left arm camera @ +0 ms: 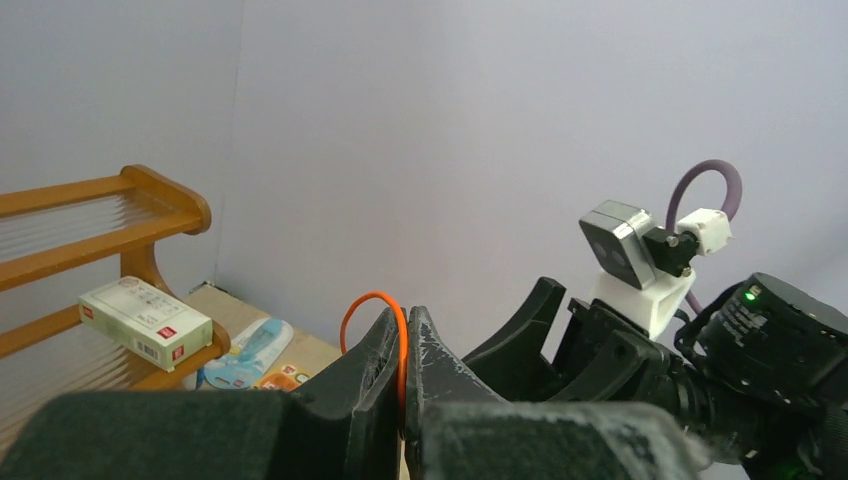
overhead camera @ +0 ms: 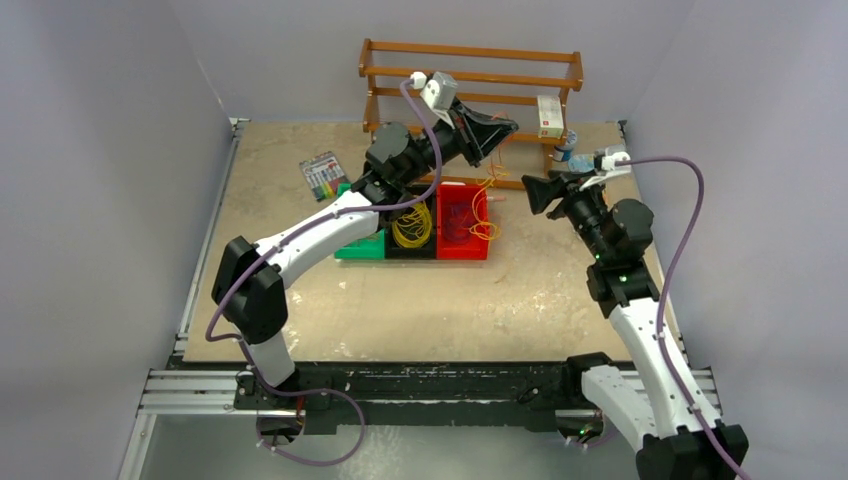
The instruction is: Untangle the cables
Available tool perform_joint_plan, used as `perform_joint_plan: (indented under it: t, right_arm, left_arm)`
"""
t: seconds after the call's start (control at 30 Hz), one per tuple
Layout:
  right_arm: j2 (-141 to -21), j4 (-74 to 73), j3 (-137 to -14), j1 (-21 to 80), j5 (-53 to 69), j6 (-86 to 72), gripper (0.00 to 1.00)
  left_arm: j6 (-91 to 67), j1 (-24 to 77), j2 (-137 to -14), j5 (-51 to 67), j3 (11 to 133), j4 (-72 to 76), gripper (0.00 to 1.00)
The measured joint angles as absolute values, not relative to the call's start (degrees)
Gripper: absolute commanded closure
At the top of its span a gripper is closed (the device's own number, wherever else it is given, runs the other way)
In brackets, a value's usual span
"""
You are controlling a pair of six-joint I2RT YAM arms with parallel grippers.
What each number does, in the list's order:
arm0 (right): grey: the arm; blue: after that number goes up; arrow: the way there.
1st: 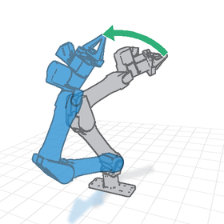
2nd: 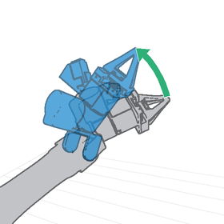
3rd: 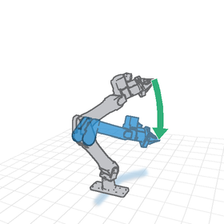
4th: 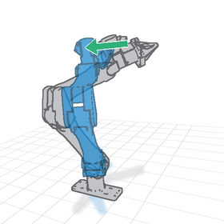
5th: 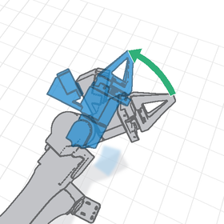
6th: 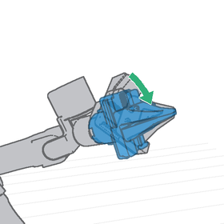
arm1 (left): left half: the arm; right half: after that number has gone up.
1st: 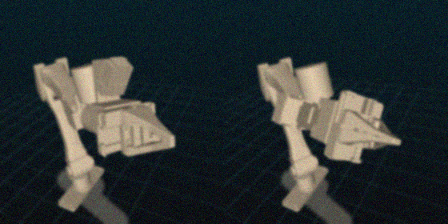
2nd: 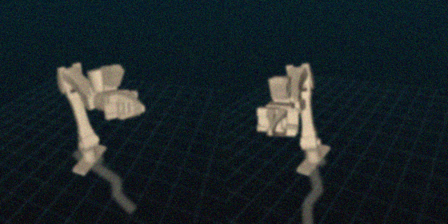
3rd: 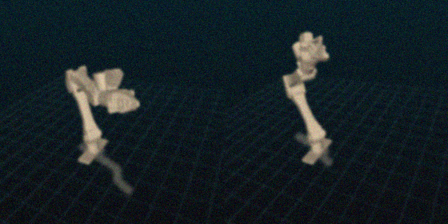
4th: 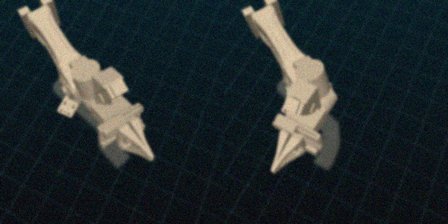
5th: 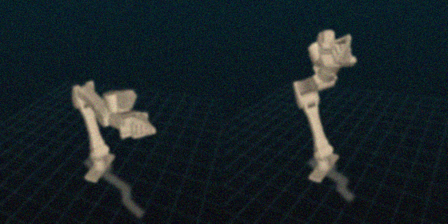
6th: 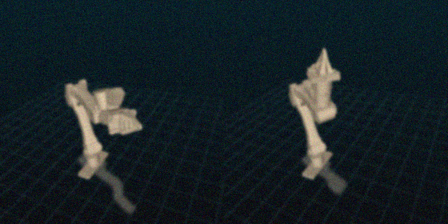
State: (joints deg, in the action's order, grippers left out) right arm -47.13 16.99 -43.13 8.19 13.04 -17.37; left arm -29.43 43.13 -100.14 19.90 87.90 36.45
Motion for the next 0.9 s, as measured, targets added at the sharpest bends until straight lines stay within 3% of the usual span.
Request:
perform_joint_plan:
  t: [0.77,0.9]
  right_arm:
    - [-59.44,36.45,-43.31,8.19,24.67,-21.04,0.41]
    - [-62.72,38.59,-44.05,8.19,25.61,-21.65,0.49]
  left_arm:
    - [-30.72,43.16,-100.42,25.87,91.24,35.40,1.00]
    - [-30.94,43.16,-100.88,26.59,91.96,35.00,1.00]
